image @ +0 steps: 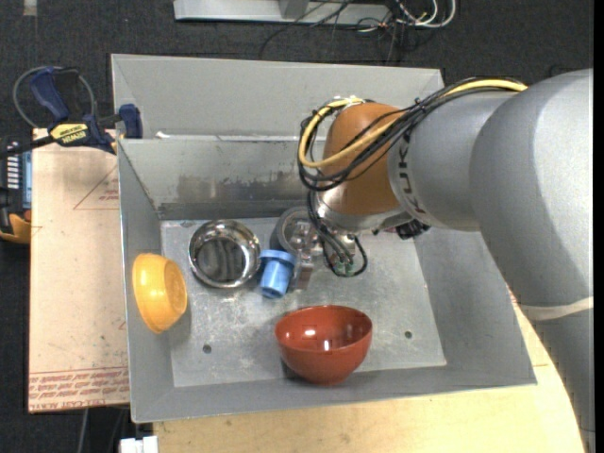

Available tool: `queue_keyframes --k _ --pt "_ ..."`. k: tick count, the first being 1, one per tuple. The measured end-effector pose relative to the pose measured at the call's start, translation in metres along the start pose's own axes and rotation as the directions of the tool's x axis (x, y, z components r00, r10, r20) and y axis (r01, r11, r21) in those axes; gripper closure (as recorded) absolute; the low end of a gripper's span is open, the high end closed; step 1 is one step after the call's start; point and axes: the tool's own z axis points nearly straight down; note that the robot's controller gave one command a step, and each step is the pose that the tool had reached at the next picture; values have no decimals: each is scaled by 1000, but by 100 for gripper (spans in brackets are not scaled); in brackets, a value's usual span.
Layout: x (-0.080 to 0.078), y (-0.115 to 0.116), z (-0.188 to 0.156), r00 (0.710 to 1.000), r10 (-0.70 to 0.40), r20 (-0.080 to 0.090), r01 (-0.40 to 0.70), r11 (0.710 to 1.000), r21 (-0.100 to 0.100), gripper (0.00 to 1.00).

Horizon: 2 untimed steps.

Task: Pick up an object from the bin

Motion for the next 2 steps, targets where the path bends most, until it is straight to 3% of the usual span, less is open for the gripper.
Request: queue_keyframes --k 2 --pt "2 0 -87 1000 0 -13 0 1000 1 100"
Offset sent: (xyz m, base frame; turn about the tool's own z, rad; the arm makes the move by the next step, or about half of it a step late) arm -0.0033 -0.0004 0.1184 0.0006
